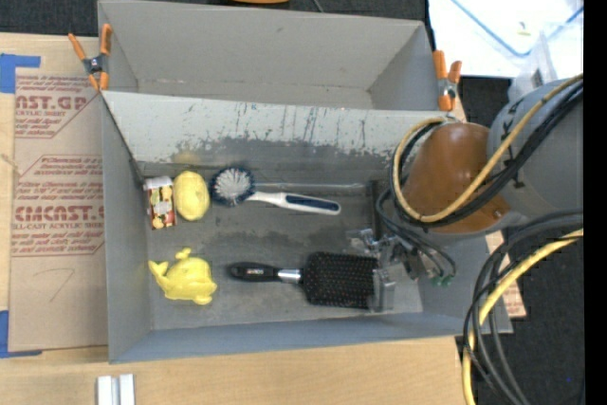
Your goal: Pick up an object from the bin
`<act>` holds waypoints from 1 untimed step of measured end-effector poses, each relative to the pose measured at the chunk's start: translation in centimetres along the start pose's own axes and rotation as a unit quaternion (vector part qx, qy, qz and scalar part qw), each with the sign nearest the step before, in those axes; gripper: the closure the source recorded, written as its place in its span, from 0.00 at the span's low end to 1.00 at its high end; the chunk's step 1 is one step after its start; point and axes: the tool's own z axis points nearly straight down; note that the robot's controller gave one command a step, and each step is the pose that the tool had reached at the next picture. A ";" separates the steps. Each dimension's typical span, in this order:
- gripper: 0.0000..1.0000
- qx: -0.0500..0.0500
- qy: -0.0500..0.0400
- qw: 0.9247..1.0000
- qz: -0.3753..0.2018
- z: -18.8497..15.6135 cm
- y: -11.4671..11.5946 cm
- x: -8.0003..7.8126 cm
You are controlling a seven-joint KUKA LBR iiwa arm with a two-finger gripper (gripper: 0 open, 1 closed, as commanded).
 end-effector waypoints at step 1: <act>1.00 0.000 0.000 1.000 0.000 0.0 0.0 0.0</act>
Offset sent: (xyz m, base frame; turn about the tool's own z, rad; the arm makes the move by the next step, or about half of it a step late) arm -0.0052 0.0059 -0.0011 -0.2021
